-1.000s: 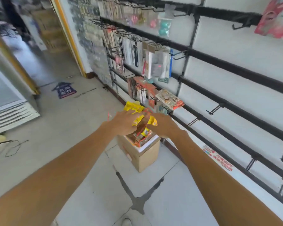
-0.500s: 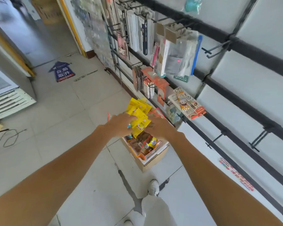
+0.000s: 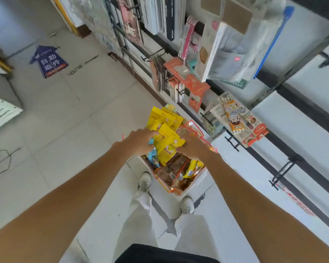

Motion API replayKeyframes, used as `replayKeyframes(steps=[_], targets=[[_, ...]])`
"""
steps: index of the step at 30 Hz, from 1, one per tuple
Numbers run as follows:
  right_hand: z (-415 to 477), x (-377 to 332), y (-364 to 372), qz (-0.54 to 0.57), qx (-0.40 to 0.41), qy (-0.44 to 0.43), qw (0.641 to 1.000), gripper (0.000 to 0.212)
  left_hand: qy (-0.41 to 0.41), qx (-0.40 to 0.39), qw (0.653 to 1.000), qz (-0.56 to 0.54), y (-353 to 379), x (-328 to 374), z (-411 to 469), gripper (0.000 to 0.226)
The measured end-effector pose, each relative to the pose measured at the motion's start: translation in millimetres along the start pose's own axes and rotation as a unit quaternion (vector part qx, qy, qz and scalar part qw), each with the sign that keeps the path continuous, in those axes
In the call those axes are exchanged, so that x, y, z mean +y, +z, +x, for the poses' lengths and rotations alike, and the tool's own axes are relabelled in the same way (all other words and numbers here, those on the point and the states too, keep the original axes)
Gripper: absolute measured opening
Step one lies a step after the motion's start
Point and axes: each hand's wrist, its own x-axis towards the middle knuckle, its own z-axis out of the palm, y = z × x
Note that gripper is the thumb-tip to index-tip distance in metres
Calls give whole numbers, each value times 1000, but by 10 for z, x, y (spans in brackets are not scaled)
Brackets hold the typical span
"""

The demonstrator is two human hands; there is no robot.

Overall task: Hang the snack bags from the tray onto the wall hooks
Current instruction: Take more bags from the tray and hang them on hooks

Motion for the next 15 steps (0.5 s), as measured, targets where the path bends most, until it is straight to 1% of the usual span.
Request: replayKeyframes(steps=[6, 10, 15], targets=[[549, -6, 206, 27, 51, 76, 995, 65, 74, -68, 995, -18, 84, -428, 766, 57], [912, -34, 340, 3, 90, 127, 988, 65, 112, -110, 987, -24, 183, -582, 1167, 58], [1120, -53, 544, -33, 97, 175, 979, 65, 145, -136, 980, -28, 246, -725, 1408, 59]])
